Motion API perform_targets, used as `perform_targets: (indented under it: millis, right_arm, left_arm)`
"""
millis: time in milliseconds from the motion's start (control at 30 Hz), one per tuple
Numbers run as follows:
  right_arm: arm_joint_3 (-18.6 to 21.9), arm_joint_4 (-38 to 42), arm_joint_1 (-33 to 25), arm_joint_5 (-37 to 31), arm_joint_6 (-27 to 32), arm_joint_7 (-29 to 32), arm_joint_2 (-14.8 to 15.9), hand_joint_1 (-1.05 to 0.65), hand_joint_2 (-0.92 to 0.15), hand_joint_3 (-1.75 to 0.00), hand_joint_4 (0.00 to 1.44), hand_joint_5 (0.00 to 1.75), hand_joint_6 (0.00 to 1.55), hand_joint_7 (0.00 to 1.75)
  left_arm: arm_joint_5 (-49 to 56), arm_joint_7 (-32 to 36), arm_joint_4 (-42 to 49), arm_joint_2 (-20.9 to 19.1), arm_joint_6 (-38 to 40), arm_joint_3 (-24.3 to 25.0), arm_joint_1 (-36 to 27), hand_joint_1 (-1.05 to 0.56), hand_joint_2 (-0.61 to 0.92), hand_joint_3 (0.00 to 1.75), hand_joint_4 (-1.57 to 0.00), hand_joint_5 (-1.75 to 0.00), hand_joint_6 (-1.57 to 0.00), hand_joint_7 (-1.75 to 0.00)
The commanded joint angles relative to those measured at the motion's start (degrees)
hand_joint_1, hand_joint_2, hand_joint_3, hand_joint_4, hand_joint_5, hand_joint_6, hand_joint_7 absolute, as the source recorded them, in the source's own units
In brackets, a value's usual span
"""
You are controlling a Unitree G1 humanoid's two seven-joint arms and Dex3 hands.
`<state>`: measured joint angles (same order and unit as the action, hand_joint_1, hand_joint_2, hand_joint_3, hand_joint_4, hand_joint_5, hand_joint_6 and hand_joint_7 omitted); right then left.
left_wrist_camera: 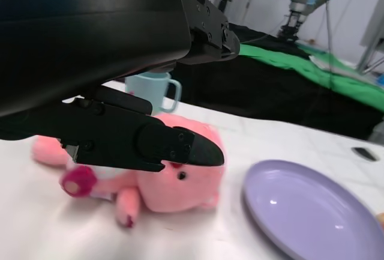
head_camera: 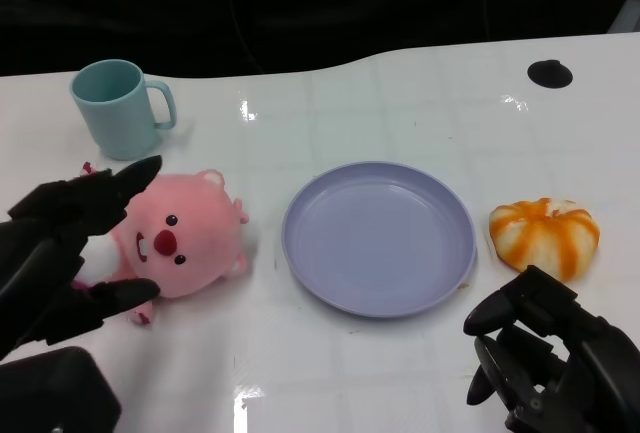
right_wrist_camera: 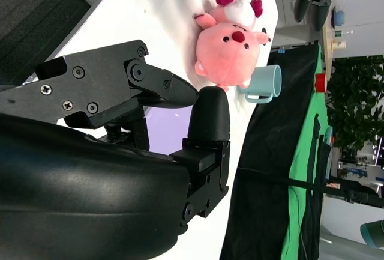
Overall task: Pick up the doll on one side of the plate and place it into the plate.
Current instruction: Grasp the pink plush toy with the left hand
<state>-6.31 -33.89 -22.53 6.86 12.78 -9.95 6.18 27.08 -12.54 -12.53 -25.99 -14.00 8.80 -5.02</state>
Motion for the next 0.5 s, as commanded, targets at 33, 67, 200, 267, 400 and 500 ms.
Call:
perform_targets:
  millis: [33, 67, 200, 267, 400, 500]
  right_arm:
    - [0.5, -0.1, 0.3, 0.3, -0.4, -0.1, 0.3, -0.29, -0.92, -0.61, 0.51, 1.75, 0.39, 1.67]
    - [0.4, -0.1, 0.2, 0.2, -0.5, -0.1, 0.4, -0.29, -0.92, -0.61, 0.51, 1.75, 0.39, 1.67]
    - [0.1, -0.6, -0.2, -0.2, -0.1, 0.2, 0.3, -0.3, -0.92, -0.6, 0.52, 1.74, 0.39, 1.67]
    - [0.0, -0.9, -0.4, -0.5, 0.2, 0.4, 0.4, -0.3, -0.92, -0.6, 0.52, 1.74, 0.4, 1.67]
    - [-0.2, -1.4, -0.7, -0.7, 0.8, 0.9, 0.3, -0.29, -0.92, -0.6, 0.52, 1.74, 0.41, 1.66]
    - [-0.1, -1.4, -0.6, -0.2, 0.8, 0.7, 0.3, -0.29, -0.92, -0.6, 0.52, 1.75, 0.4, 1.66]
  left_arm:
    - [5.8, 2.4, -0.6, -3.2, 2.1, 0.2, 1.5, -0.63, 0.91, 0.02, 0.0, -0.18, -0.1, -0.01]
    - [7.4, 2.2, -0.8, -3.8, 3.0, 0.0, 1.7, -0.63, 0.9, 0.01, 0.0, -0.18, -0.1, -0.01]
    - [12.1, 0.5, -2.3, -5.4, 7.6, -1.2, 2.2, -0.63, 0.91, 0.01, 0.0, -0.17, -0.11, -0.01]
    - [14.2, -0.2, -2.6, -6.0, 9.7, -2.1, 2.5, -0.63, 0.9, 0.0, -0.01, -0.18, -0.14, -0.02]
    - [16.9, 0.3, 0.4, -6.8, 12.2, -4.4, 4.6, -0.64, 0.87, 0.0, -0.05, -0.21, -0.19, -0.03]
    - [17.1, 0.6, 3.5, -7.4, 12.4, -5.8, 6.4, -0.63, 0.86, 0.0, -0.07, -0.23, -0.21, -0.03]
